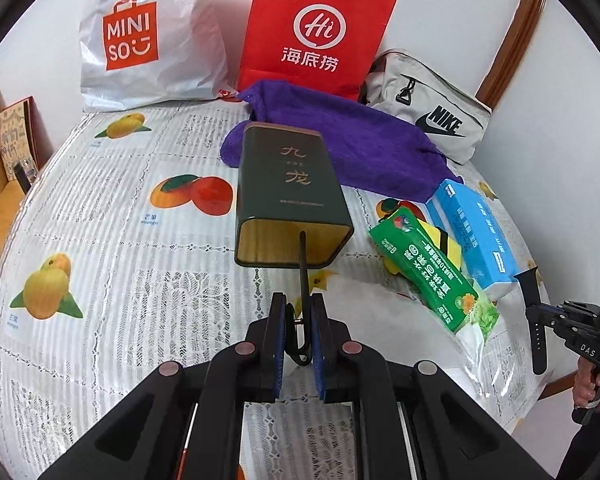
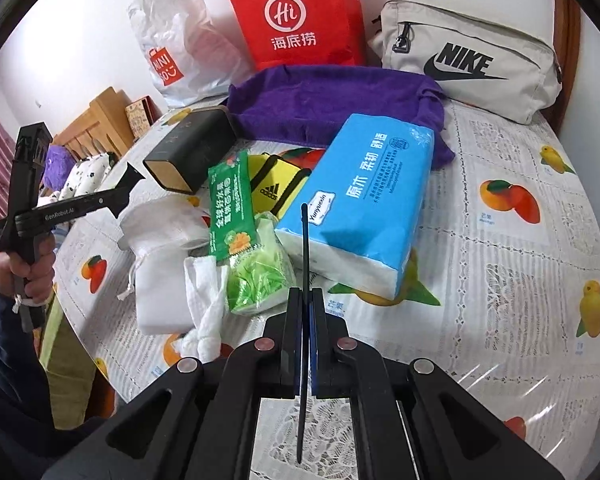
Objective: Organize soft objects
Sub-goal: 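Carry the black watch strap toward the purple towel with both grippers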
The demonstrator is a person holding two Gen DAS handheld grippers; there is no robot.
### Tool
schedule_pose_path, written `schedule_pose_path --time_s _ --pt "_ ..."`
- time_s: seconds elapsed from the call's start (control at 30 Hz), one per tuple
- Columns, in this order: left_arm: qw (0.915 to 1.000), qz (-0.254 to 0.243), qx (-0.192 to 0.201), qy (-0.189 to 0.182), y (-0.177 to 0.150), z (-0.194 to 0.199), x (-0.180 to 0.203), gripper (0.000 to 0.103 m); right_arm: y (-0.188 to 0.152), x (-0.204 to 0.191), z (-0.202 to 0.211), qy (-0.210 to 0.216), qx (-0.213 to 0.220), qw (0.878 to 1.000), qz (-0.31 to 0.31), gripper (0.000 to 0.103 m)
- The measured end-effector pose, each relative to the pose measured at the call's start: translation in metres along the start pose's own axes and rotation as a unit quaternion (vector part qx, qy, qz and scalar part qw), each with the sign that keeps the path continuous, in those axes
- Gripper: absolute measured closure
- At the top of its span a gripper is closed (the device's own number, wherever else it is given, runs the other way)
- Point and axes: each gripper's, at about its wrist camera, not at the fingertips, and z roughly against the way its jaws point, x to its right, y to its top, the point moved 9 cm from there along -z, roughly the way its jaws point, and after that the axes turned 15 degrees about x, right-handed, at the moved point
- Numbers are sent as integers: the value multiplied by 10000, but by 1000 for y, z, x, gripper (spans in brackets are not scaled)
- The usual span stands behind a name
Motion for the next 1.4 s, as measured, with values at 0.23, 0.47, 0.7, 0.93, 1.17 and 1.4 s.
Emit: schedule_pose_path --time_s 0.23,0.47,0.7,0.93,1.17,1.4 --pt "9998 26 -147 -96 -3 -10 -5 92 -4 7 5 -199 -61 9997 -90 100" --pt "9996 90 -230 -154 -7 -19 -9 92 0 5 4 -194 -95 9997 -59 100" --pt "9992 150 -321 -168 -13 -25 -12 92 -6 4 -5 -165 -213 9995 -151 100" --pt "9992 132 -354 -163 -15 -22 -13 92 -10 3 -10 -128 -240 9993 -241 100" --pt "9998 60 -150 -103 3 -1 -10 92 6 -6 8 14 10 9999 -123 100" --pt "9999 50 87 -36 30 15 -8 92 39 -7 22 38 336 9994 -6 100"
